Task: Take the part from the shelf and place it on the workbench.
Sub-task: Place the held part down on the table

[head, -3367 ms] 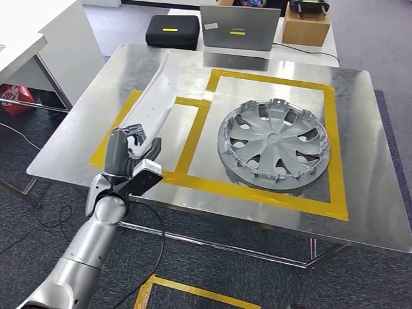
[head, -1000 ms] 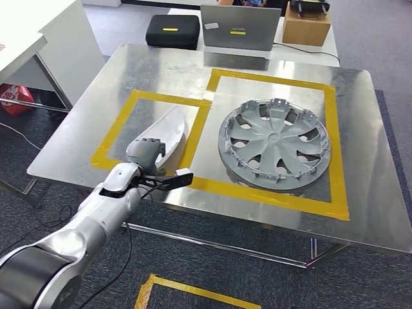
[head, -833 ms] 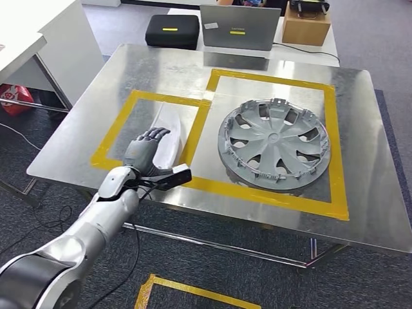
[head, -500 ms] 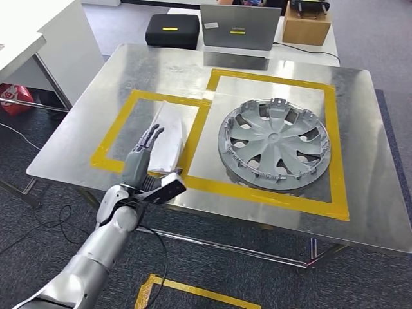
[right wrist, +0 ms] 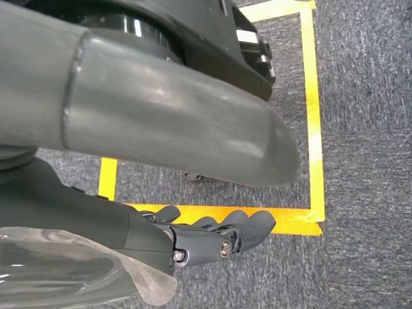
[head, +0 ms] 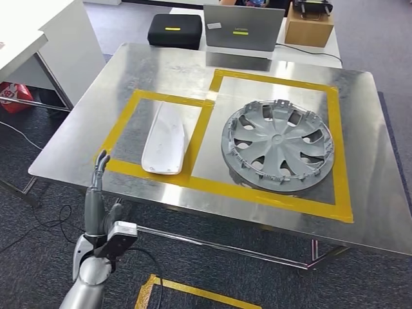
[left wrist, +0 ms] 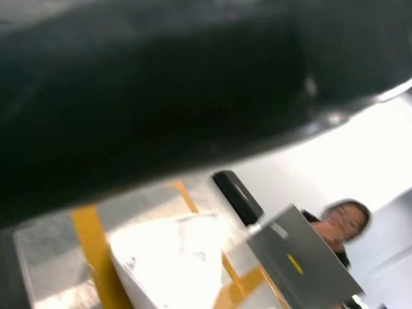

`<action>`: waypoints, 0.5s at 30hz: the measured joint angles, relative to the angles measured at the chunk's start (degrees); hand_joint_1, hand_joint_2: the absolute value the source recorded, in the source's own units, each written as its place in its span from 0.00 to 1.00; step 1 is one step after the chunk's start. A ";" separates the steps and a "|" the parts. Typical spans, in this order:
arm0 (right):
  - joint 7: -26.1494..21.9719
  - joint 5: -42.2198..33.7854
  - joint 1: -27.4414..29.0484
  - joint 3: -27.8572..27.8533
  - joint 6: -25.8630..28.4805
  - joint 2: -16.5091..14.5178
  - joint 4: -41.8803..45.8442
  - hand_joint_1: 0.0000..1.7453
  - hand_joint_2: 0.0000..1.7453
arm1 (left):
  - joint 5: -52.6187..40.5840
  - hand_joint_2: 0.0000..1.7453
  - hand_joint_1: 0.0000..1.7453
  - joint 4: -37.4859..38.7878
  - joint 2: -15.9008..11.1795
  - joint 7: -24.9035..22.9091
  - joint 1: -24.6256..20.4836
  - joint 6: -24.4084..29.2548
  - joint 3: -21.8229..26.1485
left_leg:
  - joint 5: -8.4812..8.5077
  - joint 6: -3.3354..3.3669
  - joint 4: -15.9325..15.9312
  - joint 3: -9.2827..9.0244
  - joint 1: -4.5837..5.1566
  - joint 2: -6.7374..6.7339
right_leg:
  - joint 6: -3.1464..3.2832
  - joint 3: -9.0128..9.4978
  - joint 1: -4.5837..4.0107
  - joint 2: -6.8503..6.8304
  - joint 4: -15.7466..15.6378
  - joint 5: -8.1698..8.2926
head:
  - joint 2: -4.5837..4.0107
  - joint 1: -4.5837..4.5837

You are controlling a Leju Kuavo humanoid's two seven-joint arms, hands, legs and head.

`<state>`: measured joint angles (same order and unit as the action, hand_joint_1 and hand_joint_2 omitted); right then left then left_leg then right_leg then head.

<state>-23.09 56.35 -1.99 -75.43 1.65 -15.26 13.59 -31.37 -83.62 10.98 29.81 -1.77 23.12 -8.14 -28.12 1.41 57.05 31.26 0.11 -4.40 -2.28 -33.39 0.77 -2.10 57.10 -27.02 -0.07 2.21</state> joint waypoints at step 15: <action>-0.08 0.25 0.10 -2.29 0.42 -0.90 0.62 0.00 0.00 | 10.30 0.00 0.00 2.16 1.19 4.41 5.40 2.38 19.58 | 1.78 -2.00 0.75 1.40 -0.76 0.32 | 0.25 3.46 0.40 1.48 0.28 -2.95 | 0.00 0.23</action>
<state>-23.17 56.60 -1.89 -77.72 2.07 -16.16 14.21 -21.07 -81.45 12.17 34.22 3.63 25.50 11.44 -26.34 -0.58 57.80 32.66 -0.65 -4.09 -2.03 -29.93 1.17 -0.62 57.39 -29.97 -0.07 2.45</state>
